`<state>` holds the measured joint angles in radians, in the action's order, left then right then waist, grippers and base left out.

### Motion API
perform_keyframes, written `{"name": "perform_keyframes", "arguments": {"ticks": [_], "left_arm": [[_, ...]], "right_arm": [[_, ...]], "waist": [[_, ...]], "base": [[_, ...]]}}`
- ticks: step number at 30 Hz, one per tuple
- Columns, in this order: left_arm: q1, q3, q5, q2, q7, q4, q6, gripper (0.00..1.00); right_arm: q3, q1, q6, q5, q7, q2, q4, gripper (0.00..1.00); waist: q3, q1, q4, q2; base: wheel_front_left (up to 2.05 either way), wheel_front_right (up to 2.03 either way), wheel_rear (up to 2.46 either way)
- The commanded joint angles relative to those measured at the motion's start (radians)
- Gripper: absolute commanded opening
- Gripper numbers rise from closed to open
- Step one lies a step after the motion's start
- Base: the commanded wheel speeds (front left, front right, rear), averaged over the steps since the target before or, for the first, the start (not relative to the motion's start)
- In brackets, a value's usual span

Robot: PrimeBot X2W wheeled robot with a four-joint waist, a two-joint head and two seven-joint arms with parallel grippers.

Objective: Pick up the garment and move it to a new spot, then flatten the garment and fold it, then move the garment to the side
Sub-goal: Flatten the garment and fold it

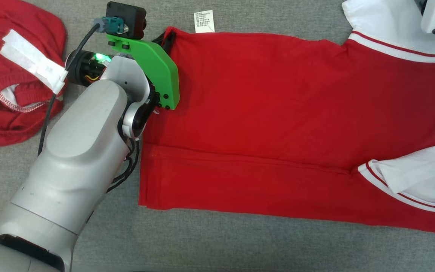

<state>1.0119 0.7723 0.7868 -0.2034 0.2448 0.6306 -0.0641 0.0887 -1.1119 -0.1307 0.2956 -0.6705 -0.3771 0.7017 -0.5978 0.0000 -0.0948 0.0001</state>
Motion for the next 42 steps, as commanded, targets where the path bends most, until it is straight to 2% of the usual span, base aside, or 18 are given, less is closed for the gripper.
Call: {"name": "perform_keyframes", "arguments": {"ticks": [1, 2, 3, 4, 5, 8, 13, 17, 20, 23, 28, 33, 37, 42], "left_arm": [[-0.066, 0.034, 0.004, 0.008, 0.029, 0.047, 0.007, 0.0], [-0.066, 0.032, 0.005, 0.01, 0.026, 0.048, 0.008, 0.0], [-0.065, 0.031, 0.006, 0.01, 0.023, 0.049, 0.009, 0.0], [-0.065, 0.031, 0.006, 0.01, 0.018, 0.053, 0.009, 0.0], [-0.065, 0.028, 0.007, 0.008, 0.015, 0.055, 0.007, 0.0], [-0.058, 0.012, 0.002, 0.003, -0.02, 0.058, -0.013, 0.0], [-0.041, -0.023, -0.014, -0.005, -0.112, 0.064, -0.046, 0.0], [-0.03, -0.046, -0.011, -0.008, -0.181, 0.07, -0.047, 0.0], [-0.027, -0.05, -0.013, -0.011, -0.206, 0.082, -0.043, 0.0], [-0.031, -0.05, -0.011, -0.01, -0.229, 0.089, -0.032, 0.0], [-0.057, -0.047, 0.01, -0.01, -0.252, 0.082, 0.016, 0.0], [-0.1, -0.039, 0.014, -0.023, -0.292, 0.074, 0.053, 0.0], [-0.143, -0.032, 0.019, -0.029, -0.314, 0.084, 0.071, 0.0], [-0.195, -0.019, 0.027, -0.035, -0.34, 0.103, 0.099, 0.0]], "right_arm": [[0.006, 0.018, 0.0, 0.003, 0.002, 0.006, 0.021, 1.0], [0.013, 0.022, 0.0, 0.01, -0.009, 0.006, 0.029, 1.0], [0.018, 0.026, 0.0, 0.016, -0.022, 0.006, 0.038, 0.91], [0.023, 0.03, 0.0, 0.022, -0.029, 0.003, 0.041, 0.25], [0.024, 0.031, 0.0, 0.026, -0.029, 0.0, 0.038, 0.0], [-0.007, 0.023, 0.001, 0.022, 0.028, -0.024, 0.013, 0.0], [-0.072, 0.021, 0.001, 0.041, 0.144, -0.015, -0.004, 0.0], [-0.104, 0.029, 0.001, 0.078, 0.258, 0.012, -0.022, 0.0], [-0.084, 0.054, 0.001, 0.097, 0.291, 0.014, -0.02, 0.0], [-0.058, 0.076, 0.001, 0.131, 0.303, 0.019, -0.022, 0.0], [-0.009, 0.121, 0.001, 0.213, 0.304, 0.025, -0.042, 0.0], [0.056, 0.19, 0.001, 0.358, 0.288, 0.024, -0.119, 0.0], [0.113, 0.278, 0.001, 0.425, 0.273, -0.027, -0.187, 0.0], [0.135, 0.4, 0.0, 0.499, 0.259, -0.079, -0.262, 0.0]], "waist": [[-0.011, 0.0, -0.014, -0.0001], [-0.011, 0.0, -0.016, -0.0001], [-0.012, 0.0, -0.016, -0.0001], [-0.013, 0.0, -0.016, -0.0001], [-0.013, 0.0, -0.015, -0.0001], [-0.013, 0.0, -0.011, -0.0001], [0.008, 0.0, 0.002, -0.0001], [0.031, 0.0, 0.022, -0.0001], [0.05, 0.0, 0.035, -0.0001], [0.074, 0.0, 0.046, -0.0001], [0.116, 0.0, 0.061, -0.0001], [0.171, 0.0, 0.069, -0.0001], [0.218, 0.0, 0.067, -0.0001], [0.269, 0.0, 0.068, -0.0001]], "base": [[0.0, 0.0, 0.0], [0.0, 0.0, 0.0], [0.0, 0.0, 0.0], [0.0, 0.0, 0.0], [0.0, 0.0, 0.0], [0.0, 0.0, 0.0], [0.0, 0.0, 0.0], [0.0, 0.0, 0.0], [0.0, 0.0, 0.0], [0.0, 0.0, 0.0], [0.0, 0.0, 0.0], [0.0, 0.0, 0.0], [0.0, 0.0, 0.0], [0.0, 0.0, 0.0]]}}
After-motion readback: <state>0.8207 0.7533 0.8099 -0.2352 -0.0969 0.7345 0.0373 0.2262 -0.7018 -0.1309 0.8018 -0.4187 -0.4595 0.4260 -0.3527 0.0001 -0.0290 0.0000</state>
